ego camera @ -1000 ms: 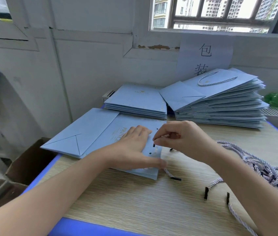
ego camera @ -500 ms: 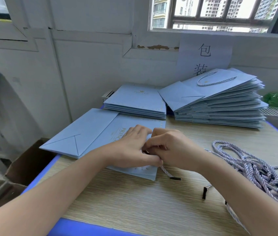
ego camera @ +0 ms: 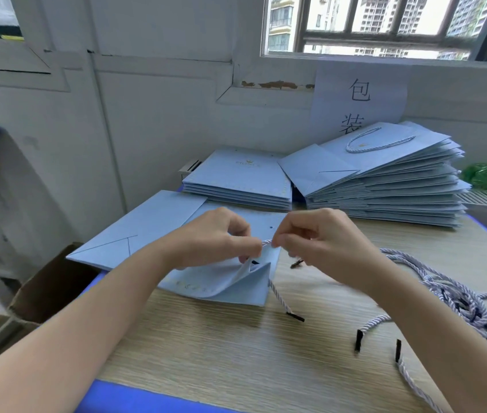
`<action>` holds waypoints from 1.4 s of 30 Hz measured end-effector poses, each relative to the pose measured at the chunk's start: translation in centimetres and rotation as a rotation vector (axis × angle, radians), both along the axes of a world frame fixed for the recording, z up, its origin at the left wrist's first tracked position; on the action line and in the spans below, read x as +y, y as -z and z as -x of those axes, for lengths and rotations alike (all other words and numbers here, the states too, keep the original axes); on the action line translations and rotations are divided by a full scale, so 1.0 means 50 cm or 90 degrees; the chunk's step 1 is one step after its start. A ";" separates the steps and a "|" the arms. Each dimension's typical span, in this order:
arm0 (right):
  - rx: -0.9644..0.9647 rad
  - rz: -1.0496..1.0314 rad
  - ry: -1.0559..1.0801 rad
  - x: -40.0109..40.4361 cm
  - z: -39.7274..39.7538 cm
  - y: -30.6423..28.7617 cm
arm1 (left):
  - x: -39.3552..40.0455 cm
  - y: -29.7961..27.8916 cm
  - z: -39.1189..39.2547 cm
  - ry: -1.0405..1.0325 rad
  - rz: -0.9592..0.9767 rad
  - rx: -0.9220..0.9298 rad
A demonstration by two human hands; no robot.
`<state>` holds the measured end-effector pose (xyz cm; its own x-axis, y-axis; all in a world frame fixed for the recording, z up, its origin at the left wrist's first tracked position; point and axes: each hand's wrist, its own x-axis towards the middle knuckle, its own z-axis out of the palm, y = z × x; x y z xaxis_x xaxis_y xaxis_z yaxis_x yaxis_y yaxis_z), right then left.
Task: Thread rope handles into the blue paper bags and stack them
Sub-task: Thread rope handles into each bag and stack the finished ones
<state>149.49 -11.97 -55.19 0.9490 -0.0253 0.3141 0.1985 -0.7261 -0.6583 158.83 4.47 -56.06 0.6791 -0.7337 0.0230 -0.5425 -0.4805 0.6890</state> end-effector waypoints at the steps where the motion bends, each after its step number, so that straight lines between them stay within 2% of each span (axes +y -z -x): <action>1: 0.049 0.014 0.000 0.002 0.000 0.000 | 0.000 0.001 -0.002 0.001 0.001 0.001; 4: 0.170 0.028 -0.015 0.019 -0.003 0.014 | -0.001 0.000 -0.002 -0.004 0.007 0.005; 9: 0.242 -0.133 -0.005 0.031 -0.008 0.027 | 0.000 0.008 -0.001 0.001 0.008 -0.006; 12: 0.250 -0.140 -0.006 0.029 -0.012 0.030 | -0.006 0.016 -0.001 0.032 -0.032 -0.025; 18: 0.249 -0.020 -0.036 -0.010 -0.003 -0.002 | -0.009 0.015 0.008 0.078 -0.104 -0.001; 22: 0.230 0.015 0.041 -0.059 0.006 -0.020 | -0.005 0.016 0.006 0.079 -0.107 -0.017; 26: 0.160 -0.012 0.112 -0.086 0.002 -0.023 | -0.004 0.024 -0.002 0.067 -0.123 -0.051; 30: 0.208 -0.068 0.084 -0.084 0.001 -0.019 | -0.008 0.043 -0.016 0.019 -0.097 -0.154; 33: 0.261 0.027 0.081 -0.081 -0.004 -0.007 | -0.012 0.046 -0.017 0.001 -0.089 -0.177; 38: 0.246 0.337 0.188 -0.120 -0.007 0.001 | -0.012 0.043 -0.017 0.001 -0.091 -0.185; 42: 0.265 0.413 0.277 -0.155 -0.008 0.007 | -0.013 0.038 -0.012 -0.009 -0.081 -0.181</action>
